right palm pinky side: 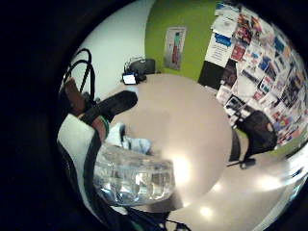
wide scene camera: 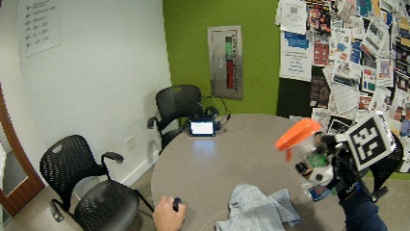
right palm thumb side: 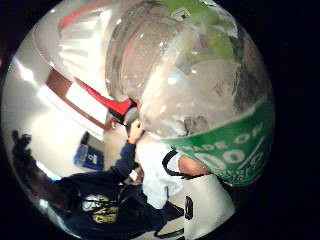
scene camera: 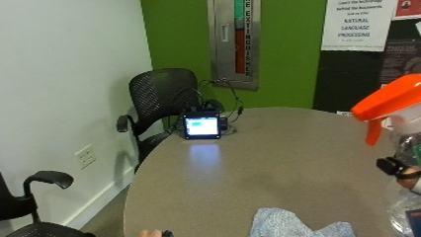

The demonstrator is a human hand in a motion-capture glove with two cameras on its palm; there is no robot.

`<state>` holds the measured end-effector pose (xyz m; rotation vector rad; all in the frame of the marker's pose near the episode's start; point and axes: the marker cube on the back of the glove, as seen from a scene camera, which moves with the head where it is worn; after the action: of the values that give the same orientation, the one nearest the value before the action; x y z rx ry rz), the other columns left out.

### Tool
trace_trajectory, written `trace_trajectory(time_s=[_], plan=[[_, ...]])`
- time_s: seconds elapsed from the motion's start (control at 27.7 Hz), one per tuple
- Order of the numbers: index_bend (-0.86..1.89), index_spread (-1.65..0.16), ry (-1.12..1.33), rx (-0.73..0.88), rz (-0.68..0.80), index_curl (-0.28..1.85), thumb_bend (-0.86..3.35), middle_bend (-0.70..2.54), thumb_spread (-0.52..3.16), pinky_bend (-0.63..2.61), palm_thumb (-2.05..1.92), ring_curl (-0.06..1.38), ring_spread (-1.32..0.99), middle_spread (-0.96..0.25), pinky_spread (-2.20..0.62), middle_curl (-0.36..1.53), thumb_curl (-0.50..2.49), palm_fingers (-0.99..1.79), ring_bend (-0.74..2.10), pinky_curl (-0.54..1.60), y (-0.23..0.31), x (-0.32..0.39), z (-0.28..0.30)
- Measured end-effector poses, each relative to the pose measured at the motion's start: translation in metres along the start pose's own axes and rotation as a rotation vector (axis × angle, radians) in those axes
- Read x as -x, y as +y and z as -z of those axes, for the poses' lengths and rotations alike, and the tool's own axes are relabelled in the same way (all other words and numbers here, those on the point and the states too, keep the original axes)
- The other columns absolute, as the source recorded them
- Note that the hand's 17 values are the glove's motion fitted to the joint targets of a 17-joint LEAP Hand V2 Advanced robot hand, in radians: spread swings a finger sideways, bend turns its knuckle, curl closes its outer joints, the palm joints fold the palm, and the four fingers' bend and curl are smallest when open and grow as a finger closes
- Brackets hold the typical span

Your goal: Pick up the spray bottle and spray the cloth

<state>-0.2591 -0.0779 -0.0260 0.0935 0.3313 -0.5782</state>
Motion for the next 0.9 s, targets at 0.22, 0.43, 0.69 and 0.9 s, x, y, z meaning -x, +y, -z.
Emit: trace_trajectory(time_s=[0.22, 0.43, 0.69, 0.9], plan=[[0.14, -0.27, -0.289, -0.151, -0.218, 0.43, -0.04, 0.41, 0.61, 0.59, 0.87, 0.44, -0.19, -0.15, -0.29, 0.52, 0.66, 1.24, 0.57, 0.39, 0.017, -0.059, 0.003], [0.13, -0.27, -0.588, -0.245, -0.472, 0.43, -0.04, 0.41, 0.67, 0.58, 0.85, 0.44, -0.19, -0.15, -0.29, 0.52, 0.65, 1.24, 0.58, 0.38, 0.053, -0.107, -0.035], [0.14, -0.27, -0.584, -0.233, -0.491, 0.42, -0.03, 0.41, 0.72, 0.58, 0.85, 0.44, -0.19, -0.15, -0.28, 0.52, 0.64, 1.24, 0.56, 0.38, 0.026, -0.087, -0.056], [0.14, -0.27, -0.604, -0.168, -0.456, 0.42, -0.03, 0.41, 0.78, 0.56, 0.83, 0.44, -0.19, -0.15, -0.27, 0.52, 0.62, 1.22, 0.55, 0.38, -0.025, -0.043, -0.072]])
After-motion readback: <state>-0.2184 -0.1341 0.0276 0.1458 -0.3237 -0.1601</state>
